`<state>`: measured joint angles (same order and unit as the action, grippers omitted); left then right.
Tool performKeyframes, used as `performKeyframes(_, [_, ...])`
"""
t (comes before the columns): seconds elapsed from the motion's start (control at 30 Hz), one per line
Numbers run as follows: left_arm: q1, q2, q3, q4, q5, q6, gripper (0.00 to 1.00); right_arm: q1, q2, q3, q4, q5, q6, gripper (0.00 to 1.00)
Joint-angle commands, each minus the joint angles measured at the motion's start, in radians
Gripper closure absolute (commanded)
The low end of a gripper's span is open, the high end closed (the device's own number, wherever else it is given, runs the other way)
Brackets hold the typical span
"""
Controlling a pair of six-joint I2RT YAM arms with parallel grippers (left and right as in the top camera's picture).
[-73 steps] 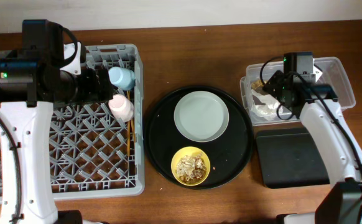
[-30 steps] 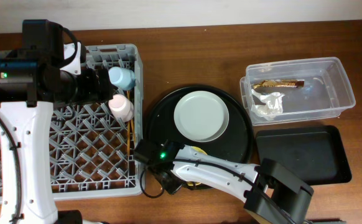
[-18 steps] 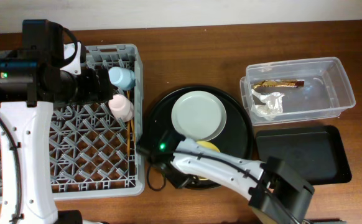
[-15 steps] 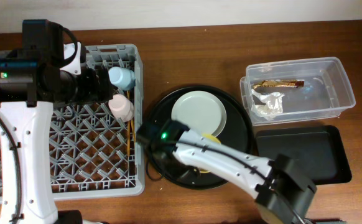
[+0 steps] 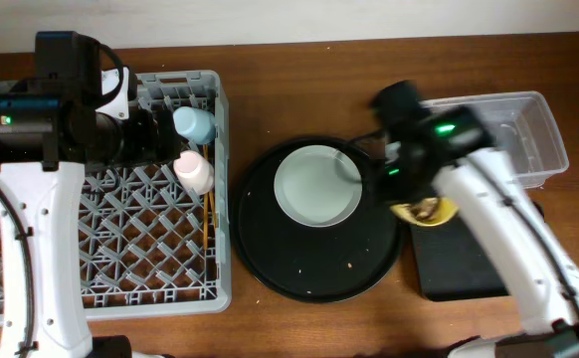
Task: Sort waste into correct bins and load items into the dishwasher rack
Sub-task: 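Carry the yellow bowl with the right gripper over the black rectangular tray, then tip the yellow bowl to pour the food scraps onto the black tray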
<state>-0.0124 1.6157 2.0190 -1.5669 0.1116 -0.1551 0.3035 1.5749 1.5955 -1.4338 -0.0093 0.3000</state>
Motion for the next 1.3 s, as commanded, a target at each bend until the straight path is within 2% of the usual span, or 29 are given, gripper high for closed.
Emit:
performKeyframes(0.0, [0.002,0.005,0.005,0.002,-0.004,-0.009,0.01,-0.175,-0.061,0.018,-0.003,-0.197,-0.121,0.96])
performKeyframes(0.2, [0.002,0.005,0.005,0.002,-0.004,-0.009,0.01,-0.417,-0.066,-0.031,-0.003,-0.407,-0.257,0.96])
performKeyframes(0.33, [0.002,0.005,0.005,0.002,-0.004,-0.009,0.01,-0.557,-0.066,-0.124,0.008,-0.563,-0.365,0.96])
performKeyframes(0.43, [0.002,0.005,0.005,0.002,-0.004,-0.009,0.01,-0.685,-0.066,-0.235,0.016,-0.768,-0.507,0.96])
performKeyframes(0.7, [0.002,0.005,0.005,0.002,-0.004,-0.009,0.01,-0.966,-0.065,-0.523,0.163,-1.087,-0.681,0.96])
performKeyframes(0.83, [0.002,0.005,0.005,0.002,-0.004,-0.009,0.01,-1.089,-0.065,-0.697,0.306,-1.249,-0.689,0.96])
performKeyframes(1.0, [0.002,0.005,0.005,0.002,-0.004,-0.009,0.01,-1.165,-0.063,-0.867,0.486,-1.389,-0.689,0.96])
performKeyframes(1.27, [0.002,0.005,0.005,0.002,-0.004,-0.009,0.01,-1.17,-0.063,-0.917,0.508,-1.543,-0.662,0.96])
